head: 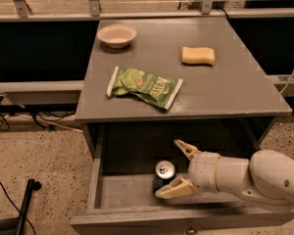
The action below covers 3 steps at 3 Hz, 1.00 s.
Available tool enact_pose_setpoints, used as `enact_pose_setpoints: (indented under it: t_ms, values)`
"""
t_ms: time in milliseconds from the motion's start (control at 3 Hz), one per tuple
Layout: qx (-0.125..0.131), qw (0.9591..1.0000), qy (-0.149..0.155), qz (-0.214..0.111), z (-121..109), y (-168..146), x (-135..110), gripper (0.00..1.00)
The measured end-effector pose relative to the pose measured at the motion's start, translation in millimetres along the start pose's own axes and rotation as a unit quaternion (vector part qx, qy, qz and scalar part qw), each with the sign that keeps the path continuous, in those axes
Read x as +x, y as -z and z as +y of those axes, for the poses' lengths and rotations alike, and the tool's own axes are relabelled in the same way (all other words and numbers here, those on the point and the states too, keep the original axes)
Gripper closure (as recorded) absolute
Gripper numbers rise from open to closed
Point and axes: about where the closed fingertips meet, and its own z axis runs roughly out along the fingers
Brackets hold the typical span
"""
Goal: Pick pepsi can from top drawer and place on counter
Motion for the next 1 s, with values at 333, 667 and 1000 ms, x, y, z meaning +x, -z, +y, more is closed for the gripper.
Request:
enact_pose_setpoints:
  t_ms: [333, 667, 1000]
  values:
    - [-0.012, 0.9999, -0.012, -0.004, 6.4, -7.1, 5.5, 0.18]
    - [-0.018, 0.9996, -0.02, -0.009, 10.4, -11.8, 8.5, 0.36]
    - [-0.017, 0.9991, -0.032, -0.021, 12.0, -10.8, 11.4, 0.6]
